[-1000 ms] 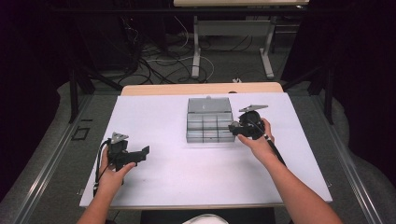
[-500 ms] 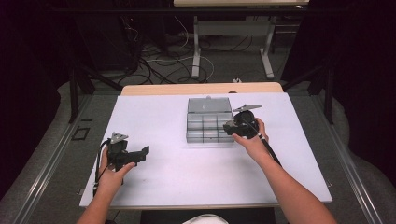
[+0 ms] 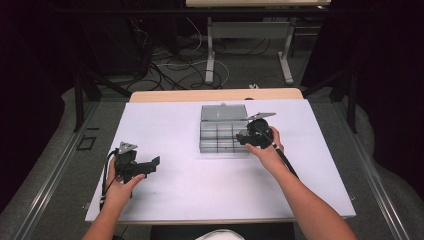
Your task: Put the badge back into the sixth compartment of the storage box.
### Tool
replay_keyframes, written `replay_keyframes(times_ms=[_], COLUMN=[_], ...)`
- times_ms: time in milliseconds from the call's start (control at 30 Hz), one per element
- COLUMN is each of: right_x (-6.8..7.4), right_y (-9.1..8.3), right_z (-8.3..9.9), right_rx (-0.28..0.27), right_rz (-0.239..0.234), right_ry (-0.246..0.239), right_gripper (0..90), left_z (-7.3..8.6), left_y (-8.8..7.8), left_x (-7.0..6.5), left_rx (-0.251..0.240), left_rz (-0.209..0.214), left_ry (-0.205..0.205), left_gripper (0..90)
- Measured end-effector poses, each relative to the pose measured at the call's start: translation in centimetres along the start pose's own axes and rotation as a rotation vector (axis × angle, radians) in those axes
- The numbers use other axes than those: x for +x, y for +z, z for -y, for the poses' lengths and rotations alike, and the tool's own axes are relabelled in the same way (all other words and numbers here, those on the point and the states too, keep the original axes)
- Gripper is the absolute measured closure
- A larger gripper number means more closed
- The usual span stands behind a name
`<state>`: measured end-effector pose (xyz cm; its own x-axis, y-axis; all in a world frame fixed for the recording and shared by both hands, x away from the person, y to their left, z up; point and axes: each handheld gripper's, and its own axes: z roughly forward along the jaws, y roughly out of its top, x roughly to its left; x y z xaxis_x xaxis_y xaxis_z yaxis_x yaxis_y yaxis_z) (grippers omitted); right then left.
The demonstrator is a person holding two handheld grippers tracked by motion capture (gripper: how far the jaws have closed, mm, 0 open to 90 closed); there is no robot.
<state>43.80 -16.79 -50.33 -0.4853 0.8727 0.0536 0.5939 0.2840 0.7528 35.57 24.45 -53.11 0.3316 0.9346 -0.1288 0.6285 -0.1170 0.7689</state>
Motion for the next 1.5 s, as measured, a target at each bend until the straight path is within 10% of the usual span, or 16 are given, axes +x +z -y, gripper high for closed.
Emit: replay_keyframes(times_ms=[1500], right_x=[0.4], right_y=[2.5], right_z=[0.7], right_rx=[0.104], right_rz=[0.013], right_ry=[-0.018], right_gripper=[46.7], left_z=[0.0], left_y=[0.0], left_x=[0.0], left_rx=[0.004], left_rz=[0.002], left_ry=[0.0], left_gripper=[2.7])
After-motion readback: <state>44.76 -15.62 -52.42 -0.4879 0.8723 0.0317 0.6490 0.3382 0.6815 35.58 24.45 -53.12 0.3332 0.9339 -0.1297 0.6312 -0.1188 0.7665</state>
